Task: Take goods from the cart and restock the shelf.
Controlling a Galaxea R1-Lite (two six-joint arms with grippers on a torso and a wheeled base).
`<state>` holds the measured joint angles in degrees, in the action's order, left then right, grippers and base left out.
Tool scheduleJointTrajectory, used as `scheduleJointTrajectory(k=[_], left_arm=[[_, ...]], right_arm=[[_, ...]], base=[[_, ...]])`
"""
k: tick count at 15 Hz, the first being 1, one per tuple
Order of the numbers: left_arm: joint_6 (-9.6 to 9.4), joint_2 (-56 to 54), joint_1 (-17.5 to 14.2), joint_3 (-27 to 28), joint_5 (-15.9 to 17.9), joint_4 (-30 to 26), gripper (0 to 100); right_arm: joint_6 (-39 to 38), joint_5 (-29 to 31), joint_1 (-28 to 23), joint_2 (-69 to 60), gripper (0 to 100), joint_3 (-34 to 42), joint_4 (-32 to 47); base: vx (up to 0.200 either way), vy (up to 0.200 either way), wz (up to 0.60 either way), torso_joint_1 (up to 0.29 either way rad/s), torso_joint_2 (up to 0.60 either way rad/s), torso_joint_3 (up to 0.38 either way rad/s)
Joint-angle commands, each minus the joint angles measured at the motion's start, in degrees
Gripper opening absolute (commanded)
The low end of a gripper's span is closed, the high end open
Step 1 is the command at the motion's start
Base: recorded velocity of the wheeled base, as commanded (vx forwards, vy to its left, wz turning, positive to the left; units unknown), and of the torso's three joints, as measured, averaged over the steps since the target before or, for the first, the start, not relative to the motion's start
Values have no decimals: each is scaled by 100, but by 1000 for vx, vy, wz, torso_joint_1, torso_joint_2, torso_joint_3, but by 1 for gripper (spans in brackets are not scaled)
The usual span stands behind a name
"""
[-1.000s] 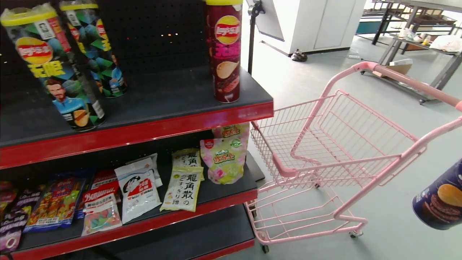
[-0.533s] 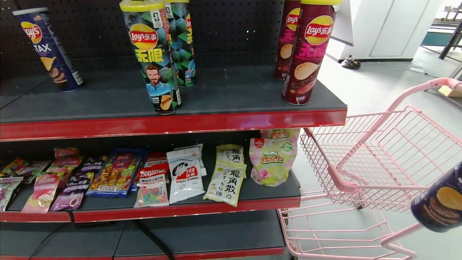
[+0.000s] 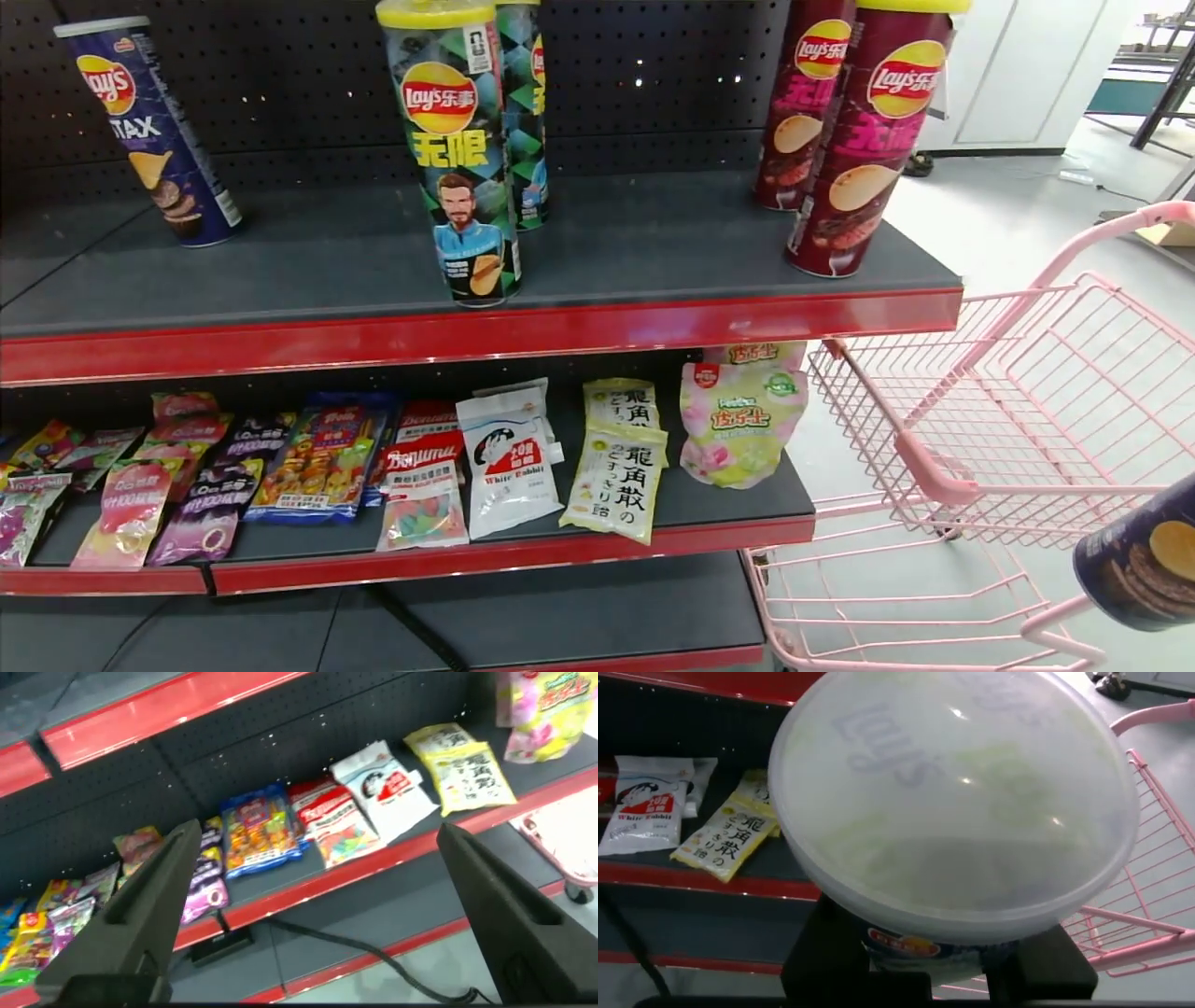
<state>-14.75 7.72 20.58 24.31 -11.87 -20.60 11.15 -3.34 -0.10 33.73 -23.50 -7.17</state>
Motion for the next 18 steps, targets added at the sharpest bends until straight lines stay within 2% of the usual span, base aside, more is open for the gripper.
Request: scheduleJointTrajectory(k=[1, 6, 10, 18], left_arm=[[-2, -60, -1, -5, -8, -5, 100], [-2, -112, 8, -5, 1, -5, 100], [-2, -130, 8, -5, 27, -5, 100], [-125, -148, 8, -14, 18, -5, 100]], right_arm=[[1, 0, 1, -112, 0, 12, -4], [71, 9, 10, -139, 0, 74, 5], [212, 35, -8, -104, 0, 65, -4], [212, 18, 1, -25, 0, 12, -4]], base=[[0, 200, 0, 7, 12, 2], [0, 200, 0, 2, 2, 5], [0, 0, 0, 0, 0, 0], [0, 0, 0, 159, -471, -319]])
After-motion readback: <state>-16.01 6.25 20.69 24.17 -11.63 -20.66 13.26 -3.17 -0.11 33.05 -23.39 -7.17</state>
